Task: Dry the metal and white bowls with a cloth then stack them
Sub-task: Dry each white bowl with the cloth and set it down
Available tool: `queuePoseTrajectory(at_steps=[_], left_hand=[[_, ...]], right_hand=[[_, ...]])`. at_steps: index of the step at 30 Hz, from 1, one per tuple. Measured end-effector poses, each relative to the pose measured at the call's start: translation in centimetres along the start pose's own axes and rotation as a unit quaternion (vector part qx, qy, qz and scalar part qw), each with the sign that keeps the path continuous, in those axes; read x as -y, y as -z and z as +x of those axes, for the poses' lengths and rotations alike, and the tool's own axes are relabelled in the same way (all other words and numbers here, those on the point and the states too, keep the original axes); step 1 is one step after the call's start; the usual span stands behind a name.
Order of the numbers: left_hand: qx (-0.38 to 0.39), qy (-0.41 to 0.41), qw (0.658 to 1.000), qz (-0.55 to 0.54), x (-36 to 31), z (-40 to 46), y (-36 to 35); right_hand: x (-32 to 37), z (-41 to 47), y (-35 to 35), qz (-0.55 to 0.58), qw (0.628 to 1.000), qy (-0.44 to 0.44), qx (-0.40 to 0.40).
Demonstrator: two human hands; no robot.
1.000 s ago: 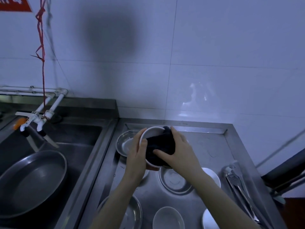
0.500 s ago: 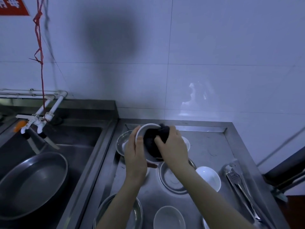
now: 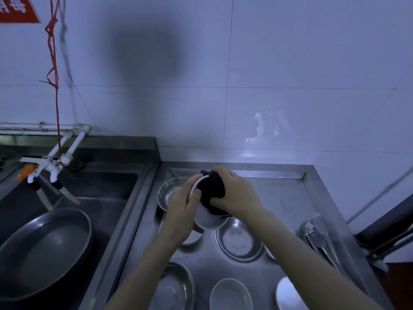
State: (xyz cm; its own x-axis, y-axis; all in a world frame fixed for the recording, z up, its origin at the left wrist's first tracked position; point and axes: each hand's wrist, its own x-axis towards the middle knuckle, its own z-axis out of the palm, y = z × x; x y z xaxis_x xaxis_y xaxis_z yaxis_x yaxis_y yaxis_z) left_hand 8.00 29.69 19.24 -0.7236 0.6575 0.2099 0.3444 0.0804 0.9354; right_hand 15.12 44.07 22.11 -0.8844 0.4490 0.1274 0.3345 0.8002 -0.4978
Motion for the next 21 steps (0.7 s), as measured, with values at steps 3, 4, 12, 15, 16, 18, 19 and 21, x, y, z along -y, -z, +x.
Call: queuePoseTrajectory(at_steps=[3, 4, 12, 15, 16, 18, 19, 21], left_hand=[[-0.103, -0.019, 0.994, -0.007, -0.1, 0.3, -1.0], [-0.142, -0.021, 0.989, -0.016, -0.1, 0.4, -1.5], [-0.050, -0.045, 0.997, 0.048, 1.0, 1.1, -0.4], [0.075, -0.053, 0.991, 0.093, 1.1, 2.4, 1.2], [0.107, -0.033, 0.989, 0.100, 1.0, 2.7, 1.5], [0.117, 0.001, 0.988, 0.104, 0.9, 2.9, 1.6], [0.086, 0.006, 0.991, 0.099, 0.7, 2.5, 1.4], [-0.008, -0.003, 0.999, 0.053, 0.3, 1.3, 0.0]], right_hand=[[1.5, -1.2, -1.8, 0.165, 0.966, -0.121, -0.157], [2.2, -1.5, -2.6, 0.251, 0.931, -0.195, -0.178], [0.9, -1.8, -2.8, 0.299, 0.910, -0.267, -0.104], [0.5, -1.0, -1.0, 0.095, 0.989, -0.090, -0.074], [0.3, -0.7, -0.8, 0.075, 0.993, -0.065, -0.066], [0.1, -0.4, -0.5, 0.096, 0.989, -0.064, -0.093], [0.2, -0.5, -0.6, 0.132, 0.979, -0.093, -0.127], [0.6, -0.8, -1.1, 0.244, 0.928, -0.210, -0.189]])
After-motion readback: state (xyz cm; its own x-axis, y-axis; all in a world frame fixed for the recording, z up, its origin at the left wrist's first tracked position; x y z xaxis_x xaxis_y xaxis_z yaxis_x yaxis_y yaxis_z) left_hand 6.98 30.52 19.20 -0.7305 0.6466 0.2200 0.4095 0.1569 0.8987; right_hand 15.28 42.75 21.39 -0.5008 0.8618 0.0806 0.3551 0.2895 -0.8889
